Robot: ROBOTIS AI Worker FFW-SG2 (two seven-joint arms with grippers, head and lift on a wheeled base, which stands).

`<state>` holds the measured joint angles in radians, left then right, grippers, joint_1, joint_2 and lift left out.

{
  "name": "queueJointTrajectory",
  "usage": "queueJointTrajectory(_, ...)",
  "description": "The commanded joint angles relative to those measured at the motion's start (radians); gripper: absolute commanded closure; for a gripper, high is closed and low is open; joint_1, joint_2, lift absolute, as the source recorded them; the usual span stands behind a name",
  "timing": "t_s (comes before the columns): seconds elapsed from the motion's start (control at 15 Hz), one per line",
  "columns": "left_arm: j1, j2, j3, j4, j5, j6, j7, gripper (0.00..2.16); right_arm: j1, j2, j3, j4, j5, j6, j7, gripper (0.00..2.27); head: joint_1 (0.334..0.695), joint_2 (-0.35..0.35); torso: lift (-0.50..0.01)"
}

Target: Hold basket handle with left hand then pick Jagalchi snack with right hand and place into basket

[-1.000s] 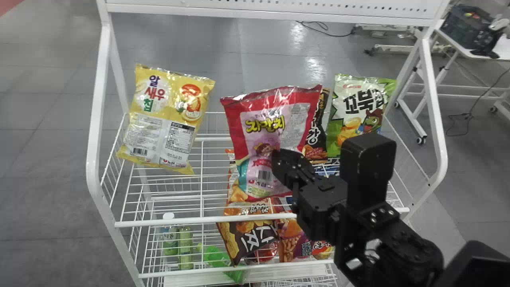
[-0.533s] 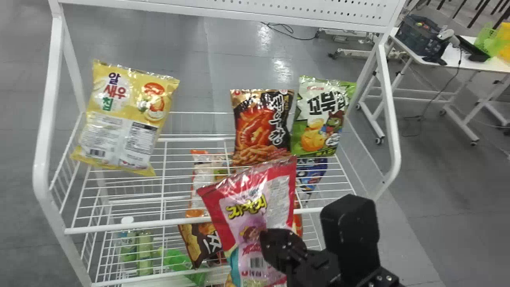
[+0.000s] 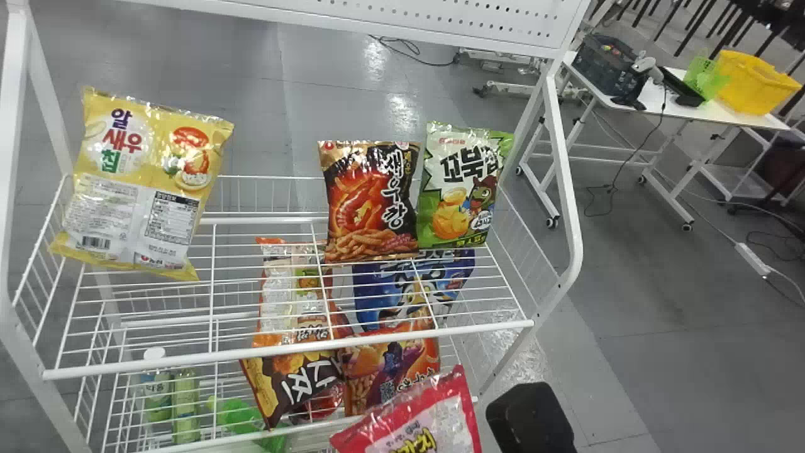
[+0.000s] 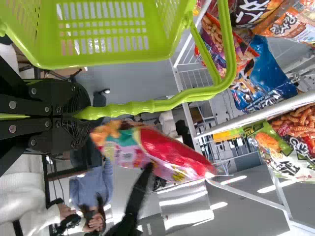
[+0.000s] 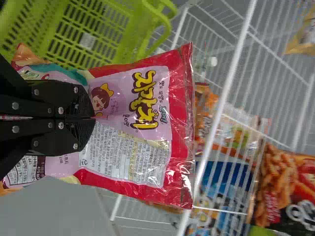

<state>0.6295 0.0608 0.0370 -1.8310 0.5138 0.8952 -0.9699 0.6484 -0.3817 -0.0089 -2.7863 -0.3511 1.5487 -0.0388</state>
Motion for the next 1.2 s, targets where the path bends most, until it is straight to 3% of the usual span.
queueJointTrajectory(0.0, -0.005, -0.001, -0.002, 0.004, 0.0, 0.0, 0.002, 1.52, 0.001, 0.001, -0.019, 0.01, -0.006, 0.023, 0.034, 1.8, 0.695, -0.35, -0.01)
queueJointTrajectory(0.4, -0.004, -0.004, -0.008, 0.006, 0.0, 0.0, 0.004, 1.52, -0.016, 0.004, 0.017, 0.137, -0.031, 0.023, 0.088, 1.8, 0.695, -0.35, -0.01)
queueJointTrajectory(0.8, 0.006, -0.001, -0.014, -0.005, -0.001, 0.0, -0.003, 1.52, -0.072, 0.012, 0.138, 0.244, -0.009, 0.023, 0.114, 1.8, 0.695, -0.35, -0.01)
queueJointTrajectory(1.13, 0.009, 0.007, -0.031, -0.017, -0.003, 0.0, -0.004, 1.52, -0.142, 0.041, 0.282, 0.347, 0.061, 0.023, 0.114, 1.8, 0.695, -0.35, -0.01)
